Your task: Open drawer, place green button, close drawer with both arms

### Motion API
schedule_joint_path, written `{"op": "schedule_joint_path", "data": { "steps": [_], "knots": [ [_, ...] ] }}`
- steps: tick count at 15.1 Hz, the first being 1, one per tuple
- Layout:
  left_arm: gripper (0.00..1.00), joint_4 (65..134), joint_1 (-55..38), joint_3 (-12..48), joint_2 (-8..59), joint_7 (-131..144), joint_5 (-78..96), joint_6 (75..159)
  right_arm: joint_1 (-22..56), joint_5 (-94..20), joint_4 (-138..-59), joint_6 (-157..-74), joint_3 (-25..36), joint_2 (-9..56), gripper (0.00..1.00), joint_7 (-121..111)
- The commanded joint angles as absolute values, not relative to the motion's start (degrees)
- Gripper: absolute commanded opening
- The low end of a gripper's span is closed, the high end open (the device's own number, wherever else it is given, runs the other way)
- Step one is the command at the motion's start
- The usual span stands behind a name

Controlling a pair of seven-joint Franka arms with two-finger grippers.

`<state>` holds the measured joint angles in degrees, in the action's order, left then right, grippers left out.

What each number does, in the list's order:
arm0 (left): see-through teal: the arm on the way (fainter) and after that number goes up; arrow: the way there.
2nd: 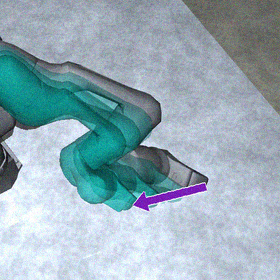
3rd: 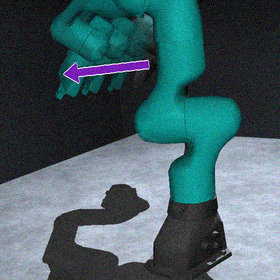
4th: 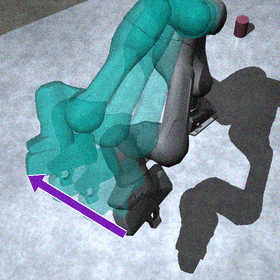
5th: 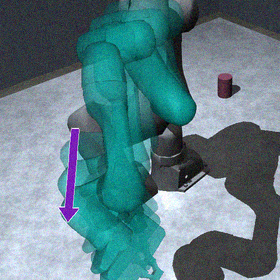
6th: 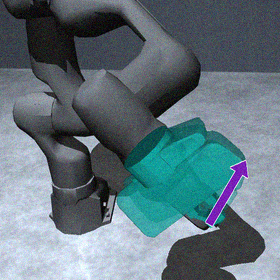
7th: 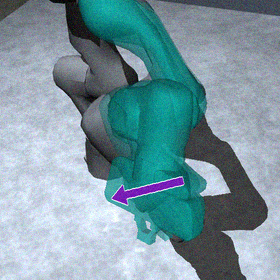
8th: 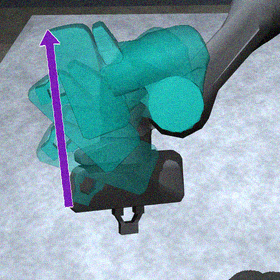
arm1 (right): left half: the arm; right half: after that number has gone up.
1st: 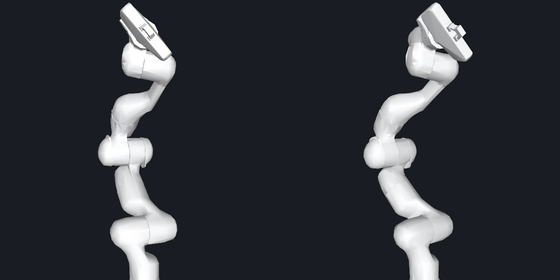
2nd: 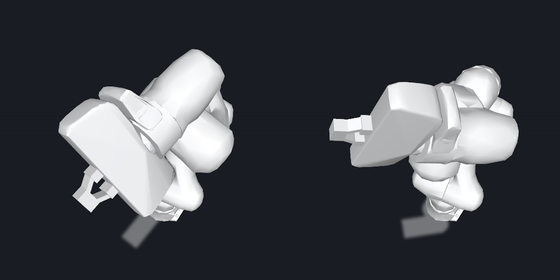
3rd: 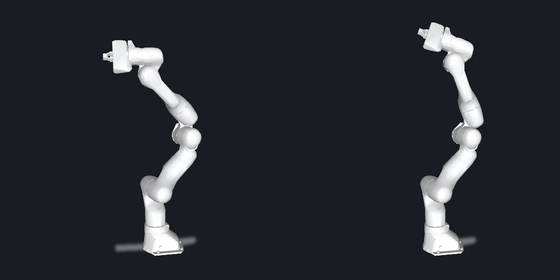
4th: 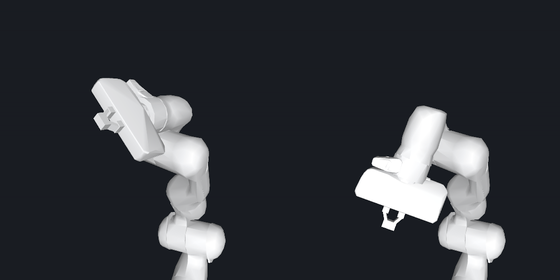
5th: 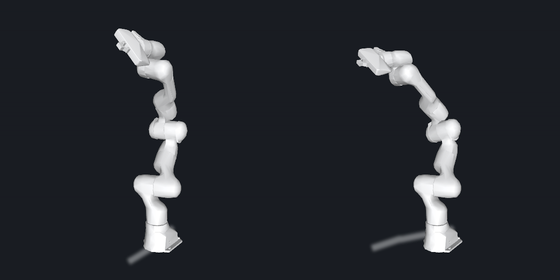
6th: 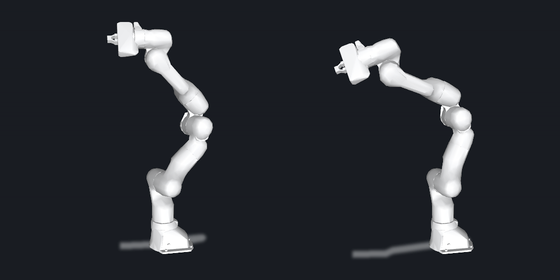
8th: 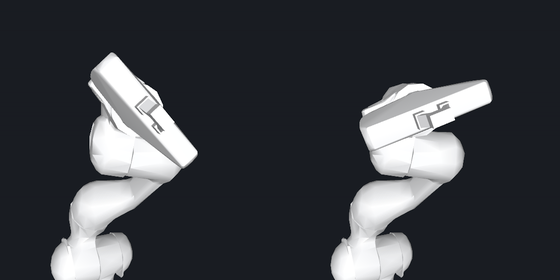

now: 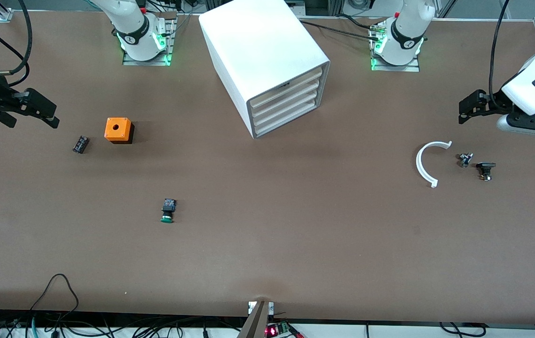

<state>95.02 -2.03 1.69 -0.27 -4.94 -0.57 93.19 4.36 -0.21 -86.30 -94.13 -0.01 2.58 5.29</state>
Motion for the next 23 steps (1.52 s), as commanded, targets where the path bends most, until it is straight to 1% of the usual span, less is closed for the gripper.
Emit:
{"op": "schedule_joint_path", "data": {
  "steps": [1,6,7,10,12,14,17,20,21,23],
  "knots": [
    [1.00,95.45,-2.11,2.28,-0.79,-5.27,-0.09,93.25,4.13,0.18,-85.69,-94.65,-0.35,3.08,1.00,5.53],
    [1.00,95.45,-2.02,2.29,-0.79,-5.27,-0.09,92.81,3.78,0.26,-85.34,-94.13,-0.35,3.51,1.00,5.09],
    [1.00,95.45,-2.02,2.29,-0.79,-5.27,-0.09,92.73,3.69,-0.35,-86.04,-94.04,-0.26,4.56,1.00,5.36],
    [1.00,95.28,-2.02,2.29,-0.79,-5.36,-0.09,92.64,4.13,-0.36,-88.77,-93.96,-0.18,4.92,1.00,4.84],
    [1.00,94.83,-2.02,2.29,-0.70,-5.36,0.00,91.94,4.31,-0.70,-89.03,-95.01,-0.53,8.15,1.00,4.57],
    [1.00,94.75,-2.02,2.28,-0.70,-5.80,0.79,89.66,4.39,-2.71,-89.12,-97.37,-1.31,11.41,1.00,2.56],
    [1.00,94.31,-2.37,2.55,-0.53,-6.06,4.28,83.78,5.97,-3.25,-90.96,-104.92,-1.76,14.49,1.00,1.93],
    [1.00,94.31,-2.37,2.90,0.52,-6.15,8.07,77.37,7.29,-3.34,-91.32,-109.67,-2.29,17.92,1.00,1.93],
    [1.00,94.31,-2.29,2.90,1.05,-6.41,11.13,74.99,7.29,-3.34,-92.88,-112.21,-2.37,18.54,1.00,1.93],
    [1.00,94.66,-1.85,2.90,2.80,-7.47,18.85,71.47,7.38,-3.34,-97.80,-119.84,-2.46,18.63,1.00,1.32]
  ]
}}
